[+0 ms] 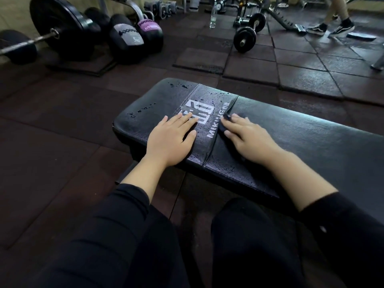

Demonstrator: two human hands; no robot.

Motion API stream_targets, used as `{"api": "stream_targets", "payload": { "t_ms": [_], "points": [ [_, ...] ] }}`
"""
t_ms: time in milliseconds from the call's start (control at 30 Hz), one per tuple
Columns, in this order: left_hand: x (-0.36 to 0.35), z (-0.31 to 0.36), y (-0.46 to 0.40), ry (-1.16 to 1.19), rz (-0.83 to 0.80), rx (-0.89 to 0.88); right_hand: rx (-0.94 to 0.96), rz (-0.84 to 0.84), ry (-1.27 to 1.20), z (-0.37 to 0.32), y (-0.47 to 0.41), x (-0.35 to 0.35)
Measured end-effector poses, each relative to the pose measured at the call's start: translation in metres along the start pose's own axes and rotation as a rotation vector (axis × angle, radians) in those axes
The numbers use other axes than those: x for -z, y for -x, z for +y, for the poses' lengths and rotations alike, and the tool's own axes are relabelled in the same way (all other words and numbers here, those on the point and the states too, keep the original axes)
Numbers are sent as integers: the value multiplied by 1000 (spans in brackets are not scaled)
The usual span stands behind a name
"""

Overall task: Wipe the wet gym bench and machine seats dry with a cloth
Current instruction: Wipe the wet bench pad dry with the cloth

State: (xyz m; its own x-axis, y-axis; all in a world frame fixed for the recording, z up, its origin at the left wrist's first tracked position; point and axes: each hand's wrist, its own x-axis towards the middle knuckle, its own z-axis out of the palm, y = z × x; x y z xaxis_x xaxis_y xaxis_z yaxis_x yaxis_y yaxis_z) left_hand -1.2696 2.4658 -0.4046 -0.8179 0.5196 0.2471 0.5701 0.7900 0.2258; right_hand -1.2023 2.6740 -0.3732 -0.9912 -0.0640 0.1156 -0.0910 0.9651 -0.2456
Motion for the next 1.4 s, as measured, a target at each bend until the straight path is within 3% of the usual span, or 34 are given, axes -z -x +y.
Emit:
{"api": "stream_targets", "payload": {
  "t_ms": [133, 267, 433, 600, 767, 967, 1067, 1200, 1400],
  "points": [
    [0, 0, 1, 8, 8, 0, 257, 43, -38, -17, 52, -8],
    [1, -1, 1, 10, 5, 5, 480, -50, -139, 13, 93, 6],
    [0, 1, -1, 10, -2, 8, 339, -66, -202, 63, 71, 24],
    [-1, 1, -1, 8, 9, 12, 146, 45, -90, 30, 37, 5],
    [0, 0, -1, 7, 20, 4, 332, 61, -58, -20, 64, -20],
    [0, -2, 0, 21, 14, -3, 549, -63, -40, 17, 109, 6],
    [1, -1, 0, 13, -3, -1, 454, -51, -93, 42, 105, 23],
    [4, 1, -3, -7, -42, 25, 187, 70, -145, 69, 78, 29],
    [7, 3, -15, -2, -133, 83, 20, 337, -207, 44, 3, 17]
  ]
}}
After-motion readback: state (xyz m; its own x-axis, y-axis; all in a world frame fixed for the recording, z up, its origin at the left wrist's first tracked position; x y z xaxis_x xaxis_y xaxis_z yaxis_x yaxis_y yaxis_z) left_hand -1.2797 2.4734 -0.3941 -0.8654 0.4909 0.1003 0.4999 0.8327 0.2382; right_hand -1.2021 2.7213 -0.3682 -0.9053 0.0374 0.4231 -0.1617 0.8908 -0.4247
